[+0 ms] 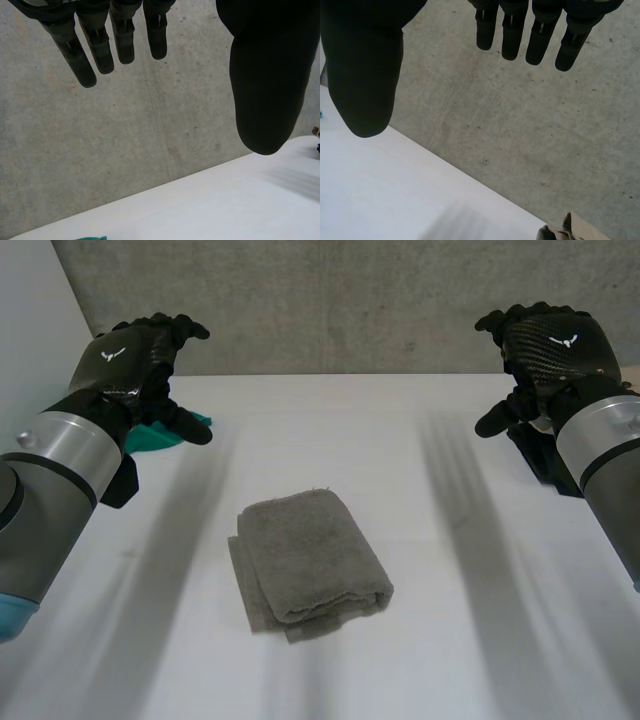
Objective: Fold the laundry.
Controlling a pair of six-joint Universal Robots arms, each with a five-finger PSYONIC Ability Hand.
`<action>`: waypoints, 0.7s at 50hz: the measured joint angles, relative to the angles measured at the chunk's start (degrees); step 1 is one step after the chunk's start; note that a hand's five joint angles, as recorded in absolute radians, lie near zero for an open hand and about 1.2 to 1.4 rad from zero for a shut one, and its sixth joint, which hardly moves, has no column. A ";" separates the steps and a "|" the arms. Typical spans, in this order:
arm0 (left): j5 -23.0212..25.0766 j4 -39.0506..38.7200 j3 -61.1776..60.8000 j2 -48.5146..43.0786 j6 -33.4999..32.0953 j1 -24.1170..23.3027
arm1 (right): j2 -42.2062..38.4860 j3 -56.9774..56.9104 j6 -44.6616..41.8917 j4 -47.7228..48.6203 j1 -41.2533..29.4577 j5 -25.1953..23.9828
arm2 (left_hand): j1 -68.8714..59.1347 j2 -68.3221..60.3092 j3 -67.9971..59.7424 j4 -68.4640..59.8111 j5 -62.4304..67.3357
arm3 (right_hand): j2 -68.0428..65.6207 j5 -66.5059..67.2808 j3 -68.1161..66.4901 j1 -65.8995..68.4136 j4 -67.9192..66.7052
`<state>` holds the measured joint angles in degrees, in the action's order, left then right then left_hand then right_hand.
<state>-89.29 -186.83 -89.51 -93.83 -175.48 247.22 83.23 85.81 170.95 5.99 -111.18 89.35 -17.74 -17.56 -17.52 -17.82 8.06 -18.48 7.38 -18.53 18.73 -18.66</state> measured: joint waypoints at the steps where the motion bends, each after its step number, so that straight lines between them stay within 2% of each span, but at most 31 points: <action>1: -0.01 0.00 0.28 -0.11 0.03 -0.01 | -0.30 -0.29 0.00 0.04 -0.25 -0.13 | 2.36 2.16 2.24 2.37 -2.16 | 1.36 -1.25 1.45 -1.27 1.45; 4: 0.04 0.03 0.59 -0.16 -0.08 -0.02 | -0.52 -0.43 -0.38 -0.27 -0.51 -0.24 | 5.68 5.47 5.33 5.89 -5.23 | 6.28 -4.67 6.28 -5.71 6.33; 18: 1.71 -0.03 1.09 0.14 -0.42 -0.07 | -0.03 -0.05 -4.49 -3.30 -0.74 -1.86 | 5.72 5.80 5.50 6.16 -5.25 | 6.34 -4.68 6.40 -5.71 6.66; 22: 7.16 -0.03 1.67 -0.11 -0.48 -0.28 | -0.19 0.28 -7.63 -7.25 -1.12 -4.77 | 5.72 5.80 5.50 6.16 -5.25 | 6.33 -4.68 6.40 -5.71 6.66; 27: 18.05 -0.09 2.58 -0.76 -1.03 -0.63 | -0.54 2.61 -10.77 -10.42 -2.11 -8.47 | 5.72 5.80 5.50 6.14 -5.25 | 6.34 -4.68 6.39 -5.71 6.66; 28: 21.42 -0.12 2.87 -1.09 -1.45 -0.71 | -0.68 4.26 -11.49 -10.68 -3.02 -9.87 | 5.72 5.80 5.50 6.14 -5.25 | 6.33 -4.68 6.40 -5.71 6.66; 30: 25.68 -0.16 3.33 -1.87 -2.33 -0.95 | -1.11 6.41 -11.80 -9.66 -4.47 -11.05 | 5.72 5.80 5.50 6.16 -5.25 | 6.33 -4.68 6.40 -5.71 6.65; 35: 32.45 -0.15 5.25 -5.16 -4.93 -2.59 | -3.21 12.09 -11.31 -3.04 -8.67 -12.29 | 5.72 5.80 5.50 6.16 -5.25 | 6.34 -4.68 6.40 -5.71 6.66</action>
<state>-56.84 -186.99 -84.26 -98.99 -180.41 244.64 80.02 97.90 159.65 2.96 -119.85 77.07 -12.02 -11.76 -12.02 -11.66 2.81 -12.14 2.71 -12.14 13.01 -12.01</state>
